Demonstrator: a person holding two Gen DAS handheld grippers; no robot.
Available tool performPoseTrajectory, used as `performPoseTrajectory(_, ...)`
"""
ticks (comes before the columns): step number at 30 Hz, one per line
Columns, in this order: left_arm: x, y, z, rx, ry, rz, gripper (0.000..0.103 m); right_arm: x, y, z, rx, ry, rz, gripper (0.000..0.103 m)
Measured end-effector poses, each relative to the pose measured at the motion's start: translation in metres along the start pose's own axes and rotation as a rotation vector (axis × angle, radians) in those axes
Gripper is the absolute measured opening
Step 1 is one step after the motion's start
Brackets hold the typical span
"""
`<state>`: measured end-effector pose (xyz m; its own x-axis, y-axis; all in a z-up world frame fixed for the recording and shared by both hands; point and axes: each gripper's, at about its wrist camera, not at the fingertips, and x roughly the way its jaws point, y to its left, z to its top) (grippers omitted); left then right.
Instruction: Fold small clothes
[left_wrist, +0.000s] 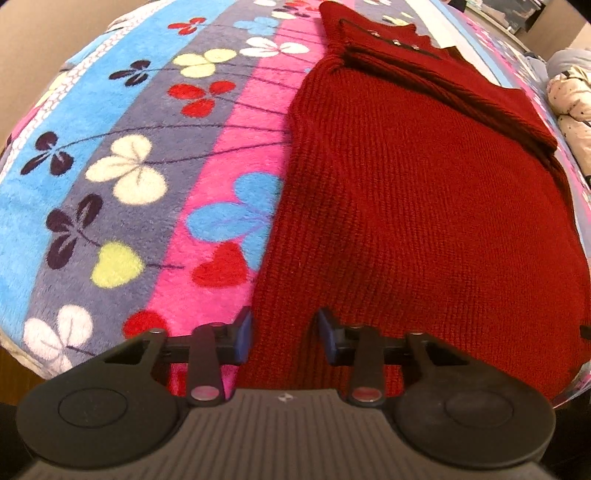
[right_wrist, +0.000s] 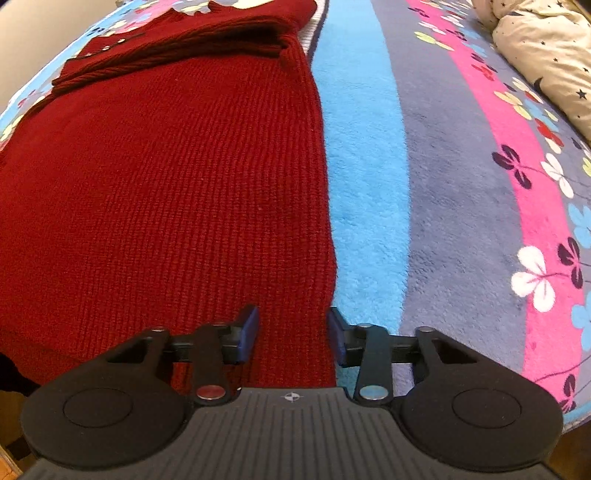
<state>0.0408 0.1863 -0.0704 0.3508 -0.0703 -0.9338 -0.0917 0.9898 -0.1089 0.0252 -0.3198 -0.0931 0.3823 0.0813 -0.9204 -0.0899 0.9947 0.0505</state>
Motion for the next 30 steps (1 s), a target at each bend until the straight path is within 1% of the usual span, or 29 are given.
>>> performPoseTrajectory(1,-0.002,0.000,0.000,0.000,-0.012,-0.006,0.017,-0.001,0.001,0.000,-0.006,-0.006,0.000,0.023)
performPoseTrajectory(2,-0.007,0.000,0.001,-0.006,-0.047,-0.022,0.011,-0.002,0.001,0.000,-0.008,-0.013,-0.002,0.011)
performPoseTrajectory(3,-0.016,0.000,0.001,-0.013,-0.091,-0.052,0.011,-0.004,0.000,0.001,0.001,-0.025,0.007,0.008)
performPoseTrajectory(4,-0.026,0.001,0.001,-0.017,-0.145,-0.092,0.011,-0.008,-0.004,0.002,0.029,-0.047,0.047,0.008)
performPoseTrajectory(5,-0.035,0.001,0.001,-0.022,-0.189,-0.130,0.011,-0.015,-0.010,0.004,0.074,-0.084,0.113,0.008)
performPoseTrajectory(6,-0.041,0.002,0.001,-0.029,-0.215,-0.155,0.011,-0.022,-0.016,0.004,0.115,-0.122,0.173,0.008)
performPoseTrajectory(7,-0.043,0.003,0.000,-0.037,-0.222,-0.165,0.011,-0.028,-0.021,0.005,0.152,-0.156,0.226,0.008)
performPoseTrajectory(8,-0.042,0.004,0.000,-0.046,-0.209,-0.167,0.011,-0.033,-0.026,0.006,0.183,-0.180,0.258,0.007)
performPoseTrajectory(9,-0.038,0.003,0.000,-0.049,-0.184,-0.167,0.011,-0.033,-0.030,0.006,0.204,-0.184,0.261,0.008)
performPoseTrajectory(10,-0.033,0.003,0.000,-0.048,-0.153,-0.164,0.012,-0.032,-0.032,0.006,0.211,-0.175,0.247,0.008)
performPoseTrajectory(12,-0.025,0.001,0.000,-0.044,-0.105,-0.150,0.012,-0.023,-0.029,0.004,0.198,-0.128,0.204,0.008)
performPoseTrajectory(13,-0.023,0.001,-0.001,-0.045,-0.090,-0.143,0.014,-0.019,-0.025,0.003,0.177,-0.102,0.184,0.013)
performPoseTrajectory(15,-0.019,0.001,-0.001,-0.053,-0.076,-0.149,0.022,-0.012,-0.015,0.000,0.126,-0.065,0.142,0.016)
performPoseTrajectory(16,-0.019,0.003,-0.002,-0.054,-0.071,-0.153,0.027,-0.009,-0.011,0.000,0.101,-0.050,0.126,0.020)
performPoseTrajectory(17,-0.018,0.004,-0.004,-0.050,-0.063,-0.150,0.028,-0.007,-0.008,-0.002,0.083,-0.038,0.116,0.025)
performPoseTrajectory(19,-0.014,0.002,-0.005,-0.034,-0.039,-0.123,0.029,-0.003,-0.005,-0.003,0.060,-0.019,0.103,0.025)
performPoseTrajectory(20,-0.011,0.001,-0.006,-0.026,-0.026,-0.102,0.033,-0.002,-0.004,-0.003,0.051,-0.013,0.096,0.026)
performPoseTrajectory(22,-0.007,0.001,-0.006,-0.021,-0.004,-0.074,0.036,0.000,-0.005,-0.003,0.043,-0.011,0.092,0.026)
performPoseTrajectory(25,-0.005,0.002,-0.008,-0.015,0.010,-0.070,0.036,0.001,-0.002,-0.004,0.027,-0.008,0.081,0.028)
performPoseTrajectory(28,-0.006,-0.002,-0.009,0.017,0.004,-0.074,0.036,0.002,0.001,-0.005,0.014,-0.010,0.078,0.033)
performPoseTrajectory(29,-0.006,-0.005,-0.009,0.024,-0.003,-0.076,0.032,0.002,0.001,-0.005,0.009,-0.011,0.082,0.036)
performPoseTrajectory(30,-0.008,-0.006,-0.009,0.030,-0.012,-0.083,0.028,0.001,0.001,-0.006,0.003,-0.013,0.087,0.037)
